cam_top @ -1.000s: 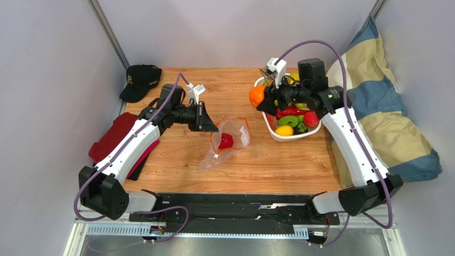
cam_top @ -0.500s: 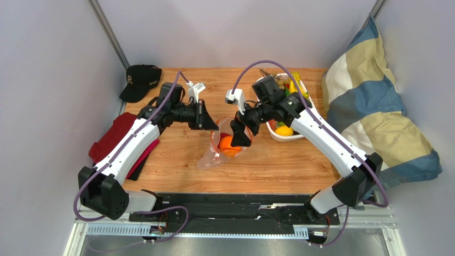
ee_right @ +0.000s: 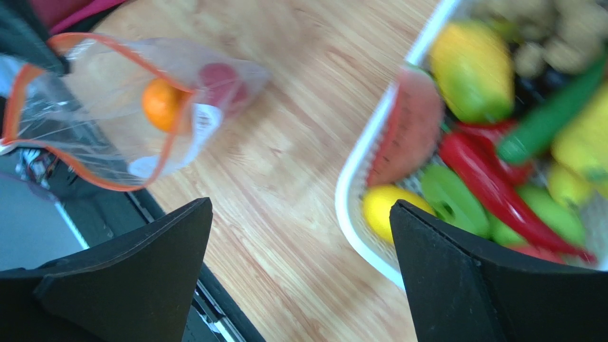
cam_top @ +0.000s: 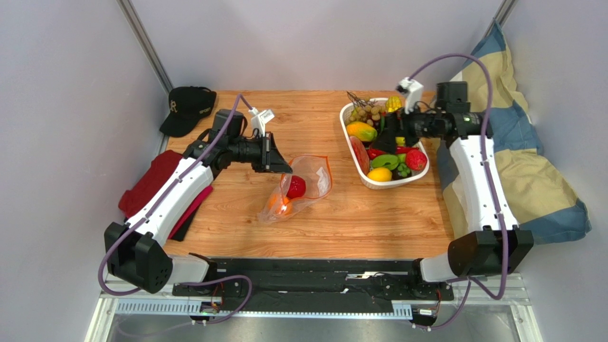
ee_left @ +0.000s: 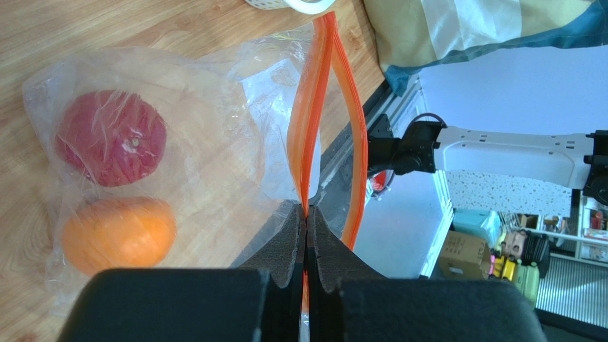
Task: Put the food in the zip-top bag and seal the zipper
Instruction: Pick up the fake fruit from the bin.
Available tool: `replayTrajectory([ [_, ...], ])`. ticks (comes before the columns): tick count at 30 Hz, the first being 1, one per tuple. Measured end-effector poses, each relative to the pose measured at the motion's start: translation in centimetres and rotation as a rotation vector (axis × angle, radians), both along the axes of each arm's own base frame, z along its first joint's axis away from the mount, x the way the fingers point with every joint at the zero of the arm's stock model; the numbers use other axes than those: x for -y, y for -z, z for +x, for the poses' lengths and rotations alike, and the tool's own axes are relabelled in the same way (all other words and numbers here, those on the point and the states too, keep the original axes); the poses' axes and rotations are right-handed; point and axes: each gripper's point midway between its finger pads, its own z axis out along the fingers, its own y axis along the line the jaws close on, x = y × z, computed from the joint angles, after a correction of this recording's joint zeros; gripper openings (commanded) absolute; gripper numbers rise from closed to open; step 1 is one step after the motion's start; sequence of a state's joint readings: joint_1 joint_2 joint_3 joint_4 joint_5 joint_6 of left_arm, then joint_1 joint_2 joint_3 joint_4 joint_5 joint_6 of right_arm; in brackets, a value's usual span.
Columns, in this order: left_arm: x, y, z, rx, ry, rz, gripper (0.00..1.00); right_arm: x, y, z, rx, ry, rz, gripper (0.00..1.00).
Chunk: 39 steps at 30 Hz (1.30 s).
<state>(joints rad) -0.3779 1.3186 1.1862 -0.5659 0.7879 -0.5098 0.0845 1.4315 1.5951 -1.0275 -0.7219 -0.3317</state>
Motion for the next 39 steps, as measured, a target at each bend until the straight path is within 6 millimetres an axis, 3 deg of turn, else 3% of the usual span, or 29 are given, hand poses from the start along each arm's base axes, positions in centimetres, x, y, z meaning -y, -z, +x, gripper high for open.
replayTrajectory([
  [3,0.0,0.0,0.0,0.000,0.000,0.000,0.00,5.1,1.1,0.5,-0.020,0.144,-0.024,1.00],
  [7,0.0,0.0,0.0,0.001,0.000,0.001,0.00,10.4,3.6,0.3,-0.045,0.301,-0.129,1.00],
  [12,0.0,0.0,0.0,0.000,-0.001,0.001,0.00,13.8,7.6,0.8,-0.107,0.378,-0.292,1.00],
  [15,0.0,0.2,0.1,-0.005,0.000,0.003,0.00,15.4,10.1,2.1,-0.152,0.402,-0.367,1.00],
  [21,0.0,0.3,0.1,-0.006,-0.001,0.004,0.00,17.2,14.4,4.0,-0.234,0.419,-0.440,0.97],
  [28,-0.1,0.4,0.1,-0.009,-0.004,0.010,0.00,17.9,16.3,5.4,-0.245,0.420,-0.473,0.94],
  [31,-0.2,0.6,0.0,-0.021,-0.008,0.019,0.00,17.9,16.7,5.8,-0.237,0.415,-0.484,0.88],
  [35,-0.4,1.1,-0.1,-0.040,-0.021,0.041,0.00,17.7,16.7,6.0,-0.226,0.404,-0.487,0.65],
  [38,-0.6,1.4,0.0,-0.050,-0.028,0.058,0.00,17.4,16.7,6.0,-0.227,0.391,-0.484,0.52],
  [39,-0.6,1.4,0.0,-0.053,-0.030,0.062,0.00,17.3,16.7,5.9,-0.227,0.387,-0.484,0.53],
])
